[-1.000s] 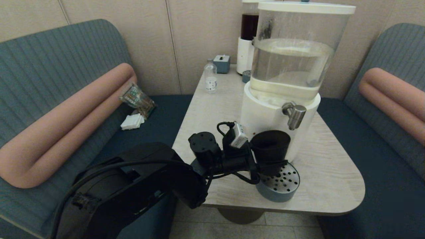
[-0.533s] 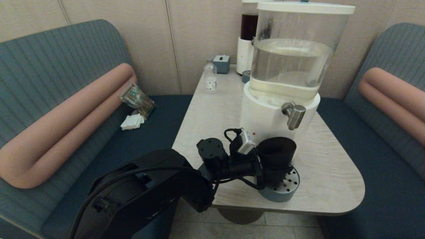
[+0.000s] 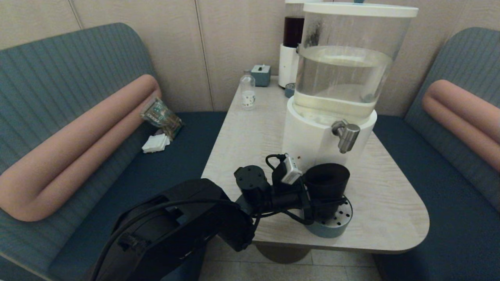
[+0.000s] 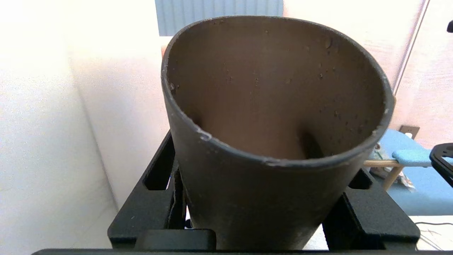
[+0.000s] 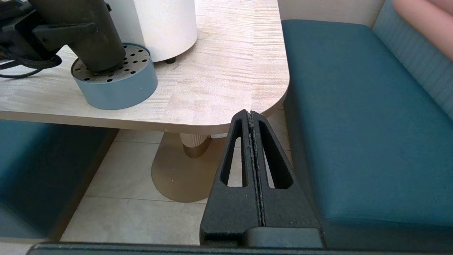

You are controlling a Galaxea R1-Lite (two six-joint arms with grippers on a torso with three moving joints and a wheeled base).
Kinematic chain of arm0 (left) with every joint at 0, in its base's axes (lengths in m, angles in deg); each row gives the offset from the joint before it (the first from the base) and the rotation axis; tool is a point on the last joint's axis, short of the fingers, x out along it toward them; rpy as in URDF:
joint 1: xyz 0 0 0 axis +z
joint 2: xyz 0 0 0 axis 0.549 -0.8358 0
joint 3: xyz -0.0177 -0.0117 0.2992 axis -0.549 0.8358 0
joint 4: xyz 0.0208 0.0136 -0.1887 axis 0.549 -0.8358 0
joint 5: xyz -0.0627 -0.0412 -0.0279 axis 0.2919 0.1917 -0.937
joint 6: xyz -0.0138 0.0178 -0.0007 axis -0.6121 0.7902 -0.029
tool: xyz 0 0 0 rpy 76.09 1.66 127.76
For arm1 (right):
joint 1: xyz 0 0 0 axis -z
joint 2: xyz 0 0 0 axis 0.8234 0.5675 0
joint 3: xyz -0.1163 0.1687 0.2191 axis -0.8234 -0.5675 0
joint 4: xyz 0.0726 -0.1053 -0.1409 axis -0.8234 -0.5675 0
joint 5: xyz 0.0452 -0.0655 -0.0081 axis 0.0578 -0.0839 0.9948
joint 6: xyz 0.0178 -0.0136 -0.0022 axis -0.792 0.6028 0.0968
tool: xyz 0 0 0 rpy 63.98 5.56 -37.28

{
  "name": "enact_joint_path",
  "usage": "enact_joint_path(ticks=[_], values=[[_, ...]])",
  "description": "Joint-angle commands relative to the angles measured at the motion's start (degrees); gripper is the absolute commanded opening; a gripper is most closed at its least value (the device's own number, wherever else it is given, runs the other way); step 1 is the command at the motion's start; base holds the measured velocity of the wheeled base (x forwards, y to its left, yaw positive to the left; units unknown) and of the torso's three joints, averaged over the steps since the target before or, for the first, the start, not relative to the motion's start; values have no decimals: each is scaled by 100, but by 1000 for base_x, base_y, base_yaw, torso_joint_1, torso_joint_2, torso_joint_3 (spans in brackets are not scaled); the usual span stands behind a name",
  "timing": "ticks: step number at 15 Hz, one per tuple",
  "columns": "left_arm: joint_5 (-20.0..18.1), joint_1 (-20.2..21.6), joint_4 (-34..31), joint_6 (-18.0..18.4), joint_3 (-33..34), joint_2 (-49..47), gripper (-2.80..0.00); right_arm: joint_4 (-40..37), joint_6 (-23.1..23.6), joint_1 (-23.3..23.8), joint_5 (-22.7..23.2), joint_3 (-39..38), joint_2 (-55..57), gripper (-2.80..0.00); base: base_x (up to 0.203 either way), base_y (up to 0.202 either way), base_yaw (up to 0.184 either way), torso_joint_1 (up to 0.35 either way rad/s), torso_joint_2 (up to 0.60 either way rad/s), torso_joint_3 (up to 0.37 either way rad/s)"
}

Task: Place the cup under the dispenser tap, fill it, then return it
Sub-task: Place it under the water dispenser

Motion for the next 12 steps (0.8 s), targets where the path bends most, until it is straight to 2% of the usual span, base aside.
enact_joint_path(ticks=[1, 2, 3, 12], values=[[-31, -20, 34, -4, -21, -113, -280, 3, 0, -2, 0, -79, -10, -280, 0, 0, 0, 0, 0, 0], [-22, -22, 34, 2, -21, -130, -280, 3, 0, -2, 0, -79, -19, -280, 0, 0, 0, 0, 0, 0], [-22, -31, 34, 5, -21, -124, 0, 3, 0, -2, 2, -79, -18, -280, 0, 0, 0, 0, 0, 0], [-22, -40, 34, 31, 5, -53, 0, 3, 0, -2, 0, -79, -10, -280, 0, 0, 0, 0, 0, 0]])
